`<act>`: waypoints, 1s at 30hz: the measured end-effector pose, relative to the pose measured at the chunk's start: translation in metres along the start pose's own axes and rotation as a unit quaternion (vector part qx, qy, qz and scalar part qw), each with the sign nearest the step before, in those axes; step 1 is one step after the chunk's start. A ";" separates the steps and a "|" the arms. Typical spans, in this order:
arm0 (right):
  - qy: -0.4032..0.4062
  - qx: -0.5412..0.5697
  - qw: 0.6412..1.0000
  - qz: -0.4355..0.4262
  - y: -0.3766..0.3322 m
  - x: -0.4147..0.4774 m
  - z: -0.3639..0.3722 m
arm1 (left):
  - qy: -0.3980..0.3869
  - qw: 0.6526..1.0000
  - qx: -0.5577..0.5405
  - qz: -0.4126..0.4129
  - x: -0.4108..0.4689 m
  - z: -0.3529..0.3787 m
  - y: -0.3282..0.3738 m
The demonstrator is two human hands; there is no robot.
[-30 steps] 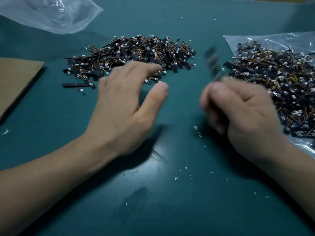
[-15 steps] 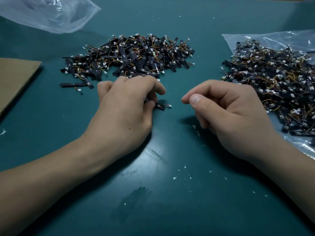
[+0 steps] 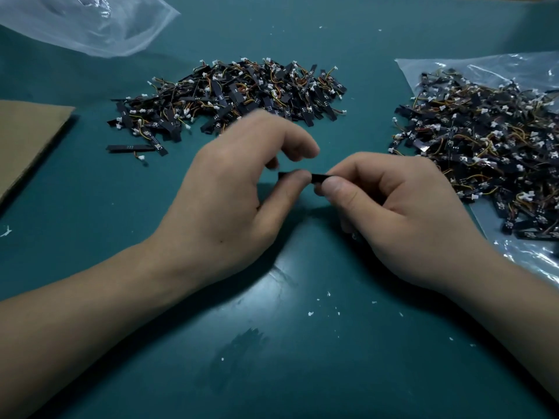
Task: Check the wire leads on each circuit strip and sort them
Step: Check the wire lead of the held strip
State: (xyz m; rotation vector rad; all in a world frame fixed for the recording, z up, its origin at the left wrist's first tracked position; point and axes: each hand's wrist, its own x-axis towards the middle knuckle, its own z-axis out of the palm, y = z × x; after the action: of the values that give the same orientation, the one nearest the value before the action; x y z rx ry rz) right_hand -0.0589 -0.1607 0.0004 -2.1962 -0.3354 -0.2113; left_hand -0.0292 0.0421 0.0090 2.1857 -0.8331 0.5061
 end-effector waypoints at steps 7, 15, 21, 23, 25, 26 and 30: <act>0.035 0.046 0.998 0.021 -0.002 0.000 -0.001 | -0.111 0.972 0.141 -0.153 -0.005 -0.003 0.007; 0.041 0.079 0.996 0.023 -0.001 0.000 -0.001 | -0.087 0.989 0.026 -0.115 0.000 -0.004 0.003; 0.003 0.096 0.995 0.025 0.000 0.001 0.000 | -0.047 0.995 -0.061 -0.065 -0.002 -0.003 0.000; 0.021 0.115 0.993 0.019 0.000 0.002 -0.001 | -0.065 0.995 -0.049 -0.058 -0.003 0.000 -0.002; 0.041 0.141 0.989 0.015 0.001 0.003 -0.002 | -0.104 0.994 -0.015 -0.043 -0.004 0.003 -0.003; 0.045 0.146 0.988 0.013 0.000 0.003 -0.002 | -0.115 0.993 -0.003 -0.039 -0.004 0.004 -0.003; 0.032 0.140 0.990 0.008 0.001 0.002 -0.002 | -0.068 0.994 -0.060 -0.055 -0.003 0.000 -0.004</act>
State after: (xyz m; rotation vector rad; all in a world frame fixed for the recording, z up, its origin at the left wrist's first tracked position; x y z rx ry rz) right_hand -0.0564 -0.1625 0.0013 -1.9109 -0.2921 -0.2111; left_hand -0.0286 0.0454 0.0054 2.1595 -0.7884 0.2478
